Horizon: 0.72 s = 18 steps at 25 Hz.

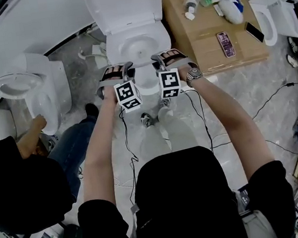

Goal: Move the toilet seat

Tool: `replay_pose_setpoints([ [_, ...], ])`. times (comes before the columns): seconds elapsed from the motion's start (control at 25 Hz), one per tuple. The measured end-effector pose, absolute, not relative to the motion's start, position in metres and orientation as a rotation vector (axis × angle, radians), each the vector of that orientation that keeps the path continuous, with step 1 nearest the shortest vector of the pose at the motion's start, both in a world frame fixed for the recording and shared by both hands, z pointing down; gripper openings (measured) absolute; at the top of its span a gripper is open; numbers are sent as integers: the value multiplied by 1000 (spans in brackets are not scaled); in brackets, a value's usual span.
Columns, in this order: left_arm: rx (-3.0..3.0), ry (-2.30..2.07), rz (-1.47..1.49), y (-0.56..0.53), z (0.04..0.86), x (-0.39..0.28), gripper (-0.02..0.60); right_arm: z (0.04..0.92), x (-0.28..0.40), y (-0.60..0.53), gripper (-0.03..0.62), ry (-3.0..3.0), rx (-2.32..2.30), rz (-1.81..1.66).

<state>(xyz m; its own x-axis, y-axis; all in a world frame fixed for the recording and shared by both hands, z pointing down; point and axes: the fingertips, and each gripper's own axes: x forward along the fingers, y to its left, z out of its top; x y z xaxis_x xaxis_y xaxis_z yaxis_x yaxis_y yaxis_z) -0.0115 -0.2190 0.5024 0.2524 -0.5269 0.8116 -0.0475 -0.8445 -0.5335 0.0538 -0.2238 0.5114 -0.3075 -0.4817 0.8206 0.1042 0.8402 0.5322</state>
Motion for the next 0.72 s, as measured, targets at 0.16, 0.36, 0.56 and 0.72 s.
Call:
replay_pose_setpoints([
  [0.16, -2123, 535, -1634, -226, 497, -11, 98, 506, 54, -231, 100, -1808, 280, -595],
  [0.36, -2112, 567, -1620, -243, 484, -12, 98, 494, 53, -248, 98, -1822, 295, -596],
  [0.56, -2116, 582, -1590, -265, 468, -14, 95, 476, 49, -269, 97, -1853, 304, -600],
  [0.72, -2122, 604, -1560, -284, 459, -15, 94, 468, 48, -287, 94, -1862, 337, -593],
])
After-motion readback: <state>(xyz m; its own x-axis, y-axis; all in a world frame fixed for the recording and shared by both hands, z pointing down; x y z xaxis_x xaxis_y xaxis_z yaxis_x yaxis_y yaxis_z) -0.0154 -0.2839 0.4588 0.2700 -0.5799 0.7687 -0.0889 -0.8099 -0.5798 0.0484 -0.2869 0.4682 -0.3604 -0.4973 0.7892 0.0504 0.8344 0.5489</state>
